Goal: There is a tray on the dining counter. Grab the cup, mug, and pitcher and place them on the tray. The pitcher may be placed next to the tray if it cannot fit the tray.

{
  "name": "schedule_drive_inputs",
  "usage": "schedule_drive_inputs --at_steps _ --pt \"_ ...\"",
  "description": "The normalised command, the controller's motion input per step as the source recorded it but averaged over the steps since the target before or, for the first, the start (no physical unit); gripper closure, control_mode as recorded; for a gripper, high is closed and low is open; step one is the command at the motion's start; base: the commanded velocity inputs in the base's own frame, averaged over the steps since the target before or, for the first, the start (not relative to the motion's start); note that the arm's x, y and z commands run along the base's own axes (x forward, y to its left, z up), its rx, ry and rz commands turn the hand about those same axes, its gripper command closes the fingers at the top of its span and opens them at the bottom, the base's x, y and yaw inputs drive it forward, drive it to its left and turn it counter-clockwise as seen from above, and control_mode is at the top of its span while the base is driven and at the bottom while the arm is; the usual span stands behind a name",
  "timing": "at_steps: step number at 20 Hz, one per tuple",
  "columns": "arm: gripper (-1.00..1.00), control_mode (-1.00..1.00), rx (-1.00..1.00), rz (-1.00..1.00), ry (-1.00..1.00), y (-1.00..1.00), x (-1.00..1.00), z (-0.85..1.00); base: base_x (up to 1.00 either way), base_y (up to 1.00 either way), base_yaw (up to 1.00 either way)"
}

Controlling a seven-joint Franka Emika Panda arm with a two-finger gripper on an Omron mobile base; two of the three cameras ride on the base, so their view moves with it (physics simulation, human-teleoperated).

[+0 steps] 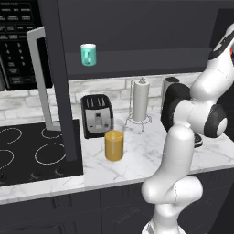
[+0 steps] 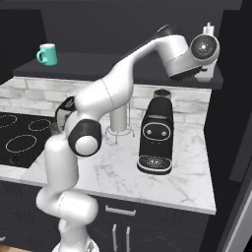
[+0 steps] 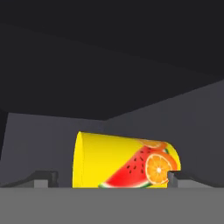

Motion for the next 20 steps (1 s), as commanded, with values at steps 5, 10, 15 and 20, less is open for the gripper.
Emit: schedule_drive_inputs --at_steps 5,10,15,20 --pt "-1.0 -1.0 0.0 0.02 0.05 0.0 0.0 0.0 0.0 0.0 0.0" --pt "-1.0 -1.0 0.0 0.0 0.0 0.0 0.04 0.0 0.0 0.0 0.0" --pt "-1.0 -1.0 0.0 0.0 0.0 0.0 0.07 0.0 0.0 0.0 0.0" --pt "-1.0 -1.0 -0.02 0.0 0.0 0.01 0.01 0.0 0.0 0.0 0.0"
